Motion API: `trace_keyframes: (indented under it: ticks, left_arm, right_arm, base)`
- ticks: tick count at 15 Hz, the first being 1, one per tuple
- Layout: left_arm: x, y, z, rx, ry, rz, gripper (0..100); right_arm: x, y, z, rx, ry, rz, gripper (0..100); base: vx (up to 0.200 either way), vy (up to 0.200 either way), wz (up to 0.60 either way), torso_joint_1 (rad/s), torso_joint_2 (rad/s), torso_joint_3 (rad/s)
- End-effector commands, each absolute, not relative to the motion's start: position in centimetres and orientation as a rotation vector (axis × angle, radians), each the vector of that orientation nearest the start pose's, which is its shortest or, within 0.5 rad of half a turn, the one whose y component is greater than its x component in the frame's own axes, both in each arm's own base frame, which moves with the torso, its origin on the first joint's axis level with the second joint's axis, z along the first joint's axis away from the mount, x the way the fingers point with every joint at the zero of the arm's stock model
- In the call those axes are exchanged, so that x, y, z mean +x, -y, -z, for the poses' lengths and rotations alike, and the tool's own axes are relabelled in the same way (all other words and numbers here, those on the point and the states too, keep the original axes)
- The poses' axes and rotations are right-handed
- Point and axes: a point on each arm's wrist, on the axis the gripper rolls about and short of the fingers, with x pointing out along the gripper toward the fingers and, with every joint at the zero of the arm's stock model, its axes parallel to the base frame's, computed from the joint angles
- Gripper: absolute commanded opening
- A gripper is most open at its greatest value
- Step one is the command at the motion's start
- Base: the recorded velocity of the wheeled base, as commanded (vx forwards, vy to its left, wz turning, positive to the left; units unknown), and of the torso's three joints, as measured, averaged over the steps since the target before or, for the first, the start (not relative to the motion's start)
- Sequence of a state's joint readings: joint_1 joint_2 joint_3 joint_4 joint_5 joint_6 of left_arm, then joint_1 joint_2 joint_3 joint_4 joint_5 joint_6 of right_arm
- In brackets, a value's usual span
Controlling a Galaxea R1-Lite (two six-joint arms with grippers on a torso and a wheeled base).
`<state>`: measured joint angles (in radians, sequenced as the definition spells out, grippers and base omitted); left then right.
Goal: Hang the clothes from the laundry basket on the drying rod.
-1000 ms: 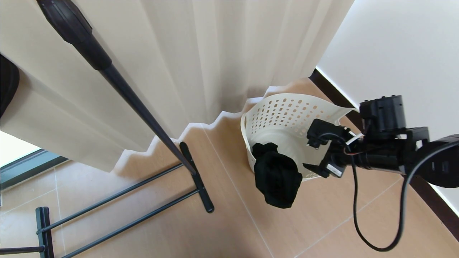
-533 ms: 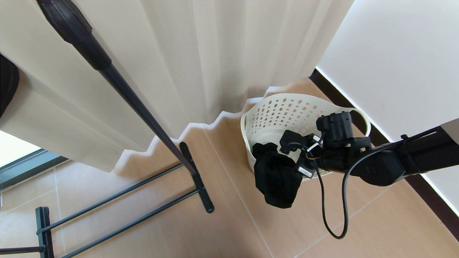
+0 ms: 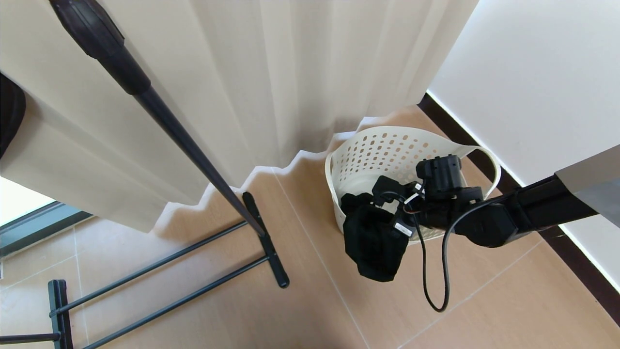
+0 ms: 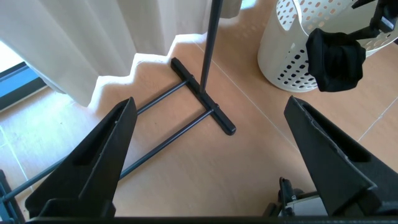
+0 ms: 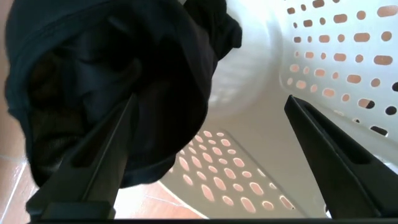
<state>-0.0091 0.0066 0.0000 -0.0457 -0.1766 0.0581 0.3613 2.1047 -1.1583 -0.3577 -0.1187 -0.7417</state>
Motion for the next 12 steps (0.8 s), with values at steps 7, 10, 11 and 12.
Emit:
trace_keyframes:
  ticks: [7,10,11,12]
  left_arm:
    - [-2.3,0.4,-8.0,0.061,0.045,0.184,100]
    - [-2.3,0.4,-8.0,0.061,0.045,0.184,100]
    - [-2.3,0.4,-8.0,0.061,0.045,0.184,100]
    - [-2.3,0.4,-8.0,0.061,0.045,0.184,100]
  right_arm:
    - [39.6,-14.3,-9.2,-0.831,-0.466,-0.419,100]
    - [40.1,-14.5,-8.9,-0.810,-0.467,-0.412,100]
    - [40.2,-14.6,-9.0,-0.805,-0.456,-0.411,100]
    - [40.4,-14.7,-8.5,-0.801,-0.457,-0.408,100]
  base:
    - [0.000,0.000,0.00,0.000,0.00,0.000]
    - [0.000,0.000,0.00,0.000,0.00,0.000]
    - [0.000,0.000,0.00,0.000,0.00,0.000]
    - [0.000,0.000,0.00,0.000,0.00,0.000]
